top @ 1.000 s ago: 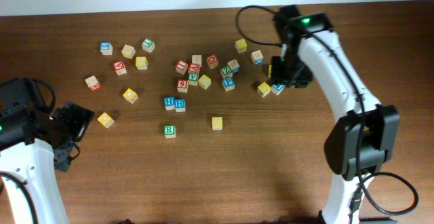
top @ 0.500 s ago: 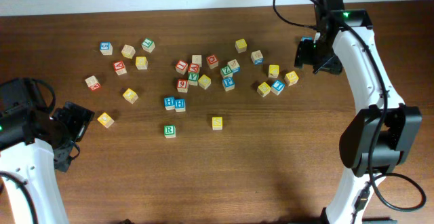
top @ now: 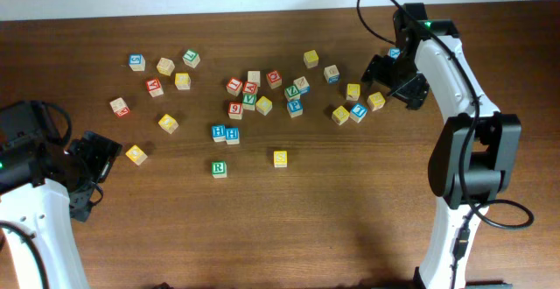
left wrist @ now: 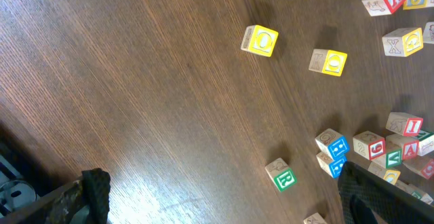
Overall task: Spell out RSS
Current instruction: 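Move the right gripper to a second yellow S block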
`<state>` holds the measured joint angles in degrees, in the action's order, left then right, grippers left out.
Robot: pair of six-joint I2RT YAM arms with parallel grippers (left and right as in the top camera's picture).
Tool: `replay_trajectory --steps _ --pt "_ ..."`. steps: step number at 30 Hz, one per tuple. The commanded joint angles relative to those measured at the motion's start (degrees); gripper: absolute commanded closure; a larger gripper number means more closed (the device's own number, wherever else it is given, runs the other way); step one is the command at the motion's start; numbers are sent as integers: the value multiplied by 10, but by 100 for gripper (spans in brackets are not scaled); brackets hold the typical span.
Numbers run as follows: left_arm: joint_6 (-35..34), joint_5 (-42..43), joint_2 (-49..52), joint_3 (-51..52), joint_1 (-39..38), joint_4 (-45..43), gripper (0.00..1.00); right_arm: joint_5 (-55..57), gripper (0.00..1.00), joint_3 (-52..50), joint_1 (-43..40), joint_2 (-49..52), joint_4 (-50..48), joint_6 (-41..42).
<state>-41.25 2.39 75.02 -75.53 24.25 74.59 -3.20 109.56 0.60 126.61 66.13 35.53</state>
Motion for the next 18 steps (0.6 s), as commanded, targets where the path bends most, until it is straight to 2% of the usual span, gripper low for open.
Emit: replay_trajectory --steps 1,3,6,8,12,15,18 --pt "-5 -2 2 1 3 1 1 -18 14 6 -2 9 0 156" --pt "-5 -2 2 1 3 1 1 -17 14 6 3 16 0 197" --pt "-5 -2 2 1 3 1 1 -9 15 6 10 33 -14 205" --pt "-5 -2 2 1 3 1 1 -9 21 6 12 45 -28 205" --pt "-5 -2 2 1 3 1 1 -9 22 6 13 57 -60 224" --pt "-5 -2 2 1 3 1 1 -9 30 6 13 60 -64 232" --pt "-5 -2 2 1 3 1 1 -11 30 5 14 60 -63 237"
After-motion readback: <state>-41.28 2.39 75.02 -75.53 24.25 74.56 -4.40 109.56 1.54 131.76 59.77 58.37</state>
